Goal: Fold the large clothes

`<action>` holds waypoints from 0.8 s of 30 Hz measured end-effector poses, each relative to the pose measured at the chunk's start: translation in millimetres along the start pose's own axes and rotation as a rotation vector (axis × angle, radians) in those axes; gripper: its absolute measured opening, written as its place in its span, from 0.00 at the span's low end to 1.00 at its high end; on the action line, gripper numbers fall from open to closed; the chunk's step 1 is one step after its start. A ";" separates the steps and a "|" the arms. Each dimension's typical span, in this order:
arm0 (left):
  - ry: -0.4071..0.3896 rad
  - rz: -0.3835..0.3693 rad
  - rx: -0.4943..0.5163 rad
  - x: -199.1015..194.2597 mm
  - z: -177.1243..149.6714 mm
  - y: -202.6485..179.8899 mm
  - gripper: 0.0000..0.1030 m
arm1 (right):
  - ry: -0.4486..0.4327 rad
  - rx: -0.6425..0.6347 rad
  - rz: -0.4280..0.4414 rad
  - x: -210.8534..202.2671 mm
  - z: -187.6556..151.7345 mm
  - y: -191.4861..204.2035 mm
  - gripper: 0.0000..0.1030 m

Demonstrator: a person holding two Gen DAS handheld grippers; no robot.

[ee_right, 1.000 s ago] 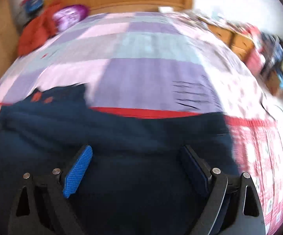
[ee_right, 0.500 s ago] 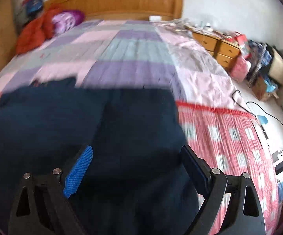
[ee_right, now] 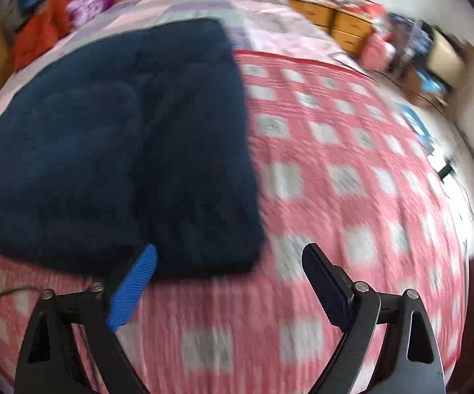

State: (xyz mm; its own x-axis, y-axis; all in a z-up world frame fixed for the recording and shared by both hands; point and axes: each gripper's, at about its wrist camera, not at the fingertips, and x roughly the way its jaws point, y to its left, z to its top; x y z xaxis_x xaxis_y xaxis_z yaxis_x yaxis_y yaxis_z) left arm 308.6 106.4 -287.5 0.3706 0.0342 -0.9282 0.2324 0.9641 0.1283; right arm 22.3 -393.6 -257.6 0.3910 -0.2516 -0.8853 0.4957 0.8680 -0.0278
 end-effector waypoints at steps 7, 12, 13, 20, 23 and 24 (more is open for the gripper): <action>-0.010 -0.053 -0.027 -144.5 -61.8 -23.8 1.00 | -0.054 -0.075 0.102 -158.3 -35.3 43.6 0.90; -0.073 -0.107 -0.083 -253.3 -71.1 -37.3 1.00 | -0.037 -0.077 0.222 -256.0 -41.3 96.0 0.90; -0.087 -0.131 -0.092 -276.0 -71.3 -38.7 1.00 | -0.029 -0.079 0.245 -271.7 -44.7 106.4 0.90; -0.150 -0.038 -0.044 -368.1 -83.0 -51.7 1.00 | 0.003 -0.151 0.314 -356.9 -64.1 157.1 0.90; -0.149 -0.083 -0.049 -387.9 -88.7 -55.8 1.00 | -0.011 -0.159 0.341 -383.1 -67.5 163.2 0.90; -0.168 -0.083 -0.042 -395.7 -91.1 -58.2 1.00 | -0.022 -0.170 0.334 -392.0 -68.3 165.3 0.90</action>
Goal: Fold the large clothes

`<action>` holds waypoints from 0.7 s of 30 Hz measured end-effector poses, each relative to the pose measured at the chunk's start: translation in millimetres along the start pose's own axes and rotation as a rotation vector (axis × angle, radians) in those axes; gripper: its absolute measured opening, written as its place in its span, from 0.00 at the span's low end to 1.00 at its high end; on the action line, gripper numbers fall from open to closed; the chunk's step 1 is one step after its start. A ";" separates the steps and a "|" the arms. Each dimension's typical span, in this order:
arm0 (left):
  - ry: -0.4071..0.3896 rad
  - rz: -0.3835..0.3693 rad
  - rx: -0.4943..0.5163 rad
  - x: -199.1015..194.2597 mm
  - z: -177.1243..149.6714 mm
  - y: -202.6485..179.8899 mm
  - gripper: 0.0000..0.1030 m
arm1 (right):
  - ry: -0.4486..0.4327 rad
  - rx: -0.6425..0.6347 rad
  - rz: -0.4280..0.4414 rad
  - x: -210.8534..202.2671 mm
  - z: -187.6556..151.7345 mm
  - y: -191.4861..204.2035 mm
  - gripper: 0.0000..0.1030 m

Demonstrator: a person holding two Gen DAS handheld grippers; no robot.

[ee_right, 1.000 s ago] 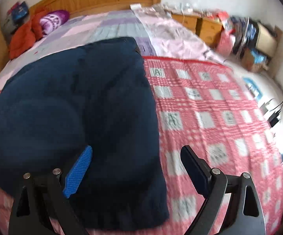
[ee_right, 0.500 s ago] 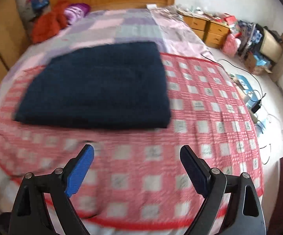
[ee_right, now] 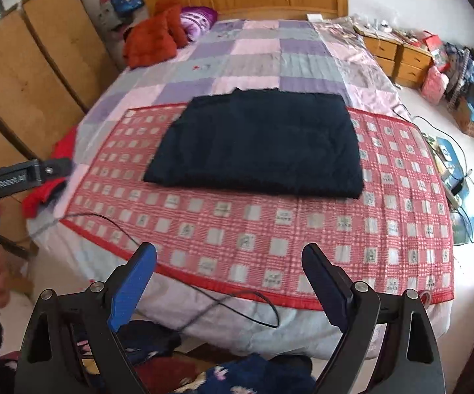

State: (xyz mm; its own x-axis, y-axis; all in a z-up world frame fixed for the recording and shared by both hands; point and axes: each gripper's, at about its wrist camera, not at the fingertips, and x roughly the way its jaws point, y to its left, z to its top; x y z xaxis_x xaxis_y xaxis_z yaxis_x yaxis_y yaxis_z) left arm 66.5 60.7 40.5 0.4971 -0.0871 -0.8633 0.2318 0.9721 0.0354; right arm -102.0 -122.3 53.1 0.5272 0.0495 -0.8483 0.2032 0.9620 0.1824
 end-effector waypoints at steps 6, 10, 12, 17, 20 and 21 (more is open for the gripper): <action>-0.058 -0.025 0.025 -27.4 -1.6 -13.3 1.00 | -0.016 -0.015 -0.009 -21.0 -2.2 5.0 0.90; -0.046 -0.033 0.041 -29.9 -4.7 -20.0 1.00 | -0.011 0.006 -0.011 -20.5 -2.9 0.5 0.90; -0.041 -0.035 0.059 -30.8 -5.8 -23.1 1.00 | -0.011 0.007 -0.009 -20.8 -3.4 1.5 0.90; -0.053 -0.041 0.086 -33.0 -5.7 -26.9 1.00 | -0.009 0.011 -0.015 -20.5 -5.3 4.1 0.90; -0.046 -0.048 0.092 -31.9 -4.9 -30.0 1.00 | 0.001 0.030 -0.020 -19.5 -7.3 0.3 0.90; -0.047 -0.048 0.095 -32.1 -4.6 -31.4 1.00 | -0.001 0.035 -0.025 -20.3 -7.7 -1.0 0.90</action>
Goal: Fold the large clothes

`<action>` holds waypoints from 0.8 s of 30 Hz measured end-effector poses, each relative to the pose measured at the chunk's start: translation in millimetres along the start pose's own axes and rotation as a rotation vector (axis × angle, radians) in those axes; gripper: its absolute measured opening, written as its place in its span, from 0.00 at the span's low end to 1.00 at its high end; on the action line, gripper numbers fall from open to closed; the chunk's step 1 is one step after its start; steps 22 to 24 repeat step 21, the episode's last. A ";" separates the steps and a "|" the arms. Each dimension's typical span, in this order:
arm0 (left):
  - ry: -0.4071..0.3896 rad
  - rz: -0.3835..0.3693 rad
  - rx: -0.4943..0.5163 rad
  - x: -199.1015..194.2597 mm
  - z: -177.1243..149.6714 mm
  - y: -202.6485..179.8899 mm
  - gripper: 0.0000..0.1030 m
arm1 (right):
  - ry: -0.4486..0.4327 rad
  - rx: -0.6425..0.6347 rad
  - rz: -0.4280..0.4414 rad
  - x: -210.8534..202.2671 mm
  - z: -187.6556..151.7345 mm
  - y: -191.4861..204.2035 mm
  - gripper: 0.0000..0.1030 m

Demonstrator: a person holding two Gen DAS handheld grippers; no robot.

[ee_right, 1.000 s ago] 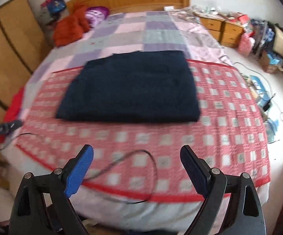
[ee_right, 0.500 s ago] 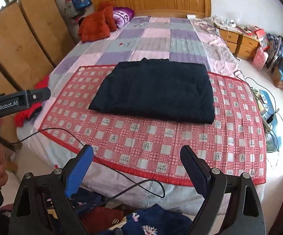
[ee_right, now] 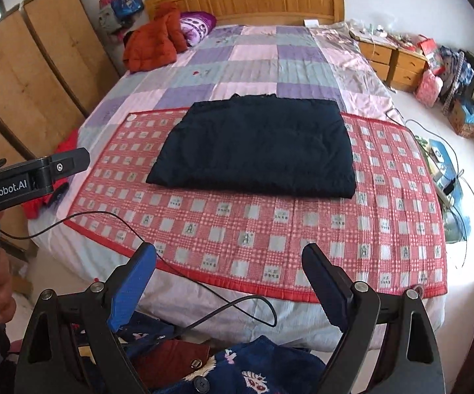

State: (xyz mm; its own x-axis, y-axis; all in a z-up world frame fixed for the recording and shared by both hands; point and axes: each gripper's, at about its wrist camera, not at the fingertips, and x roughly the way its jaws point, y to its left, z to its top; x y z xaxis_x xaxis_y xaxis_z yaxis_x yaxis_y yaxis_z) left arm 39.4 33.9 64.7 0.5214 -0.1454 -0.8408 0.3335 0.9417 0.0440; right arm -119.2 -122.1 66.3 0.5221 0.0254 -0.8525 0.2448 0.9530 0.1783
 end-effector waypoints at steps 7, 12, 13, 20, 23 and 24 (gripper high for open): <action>0.008 -0.005 0.035 4.3 -0.1 -8.4 1.00 | 0.004 0.014 -0.005 2.7 2.1 -1.5 0.90; 0.009 -0.009 0.037 6.2 1.0 -11.0 1.00 | 0.008 0.011 -0.003 4.2 1.7 -2.1 0.90; 0.006 -0.012 0.037 6.4 1.3 -11.8 1.00 | 0.010 0.012 -0.003 5.4 2.6 -1.4 0.90; 0.010 -0.053 0.079 11.4 6.5 -15.5 1.00 | 0.013 0.025 -0.013 10.5 9.0 -4.1 0.90; 0.009 -0.052 0.084 11.9 7.1 -15.7 1.00 | 0.014 0.026 -0.014 11.4 9.8 -4.5 0.90; 0.009 -0.052 0.084 11.9 7.1 -15.7 1.00 | 0.014 0.026 -0.014 11.4 9.8 -4.5 0.90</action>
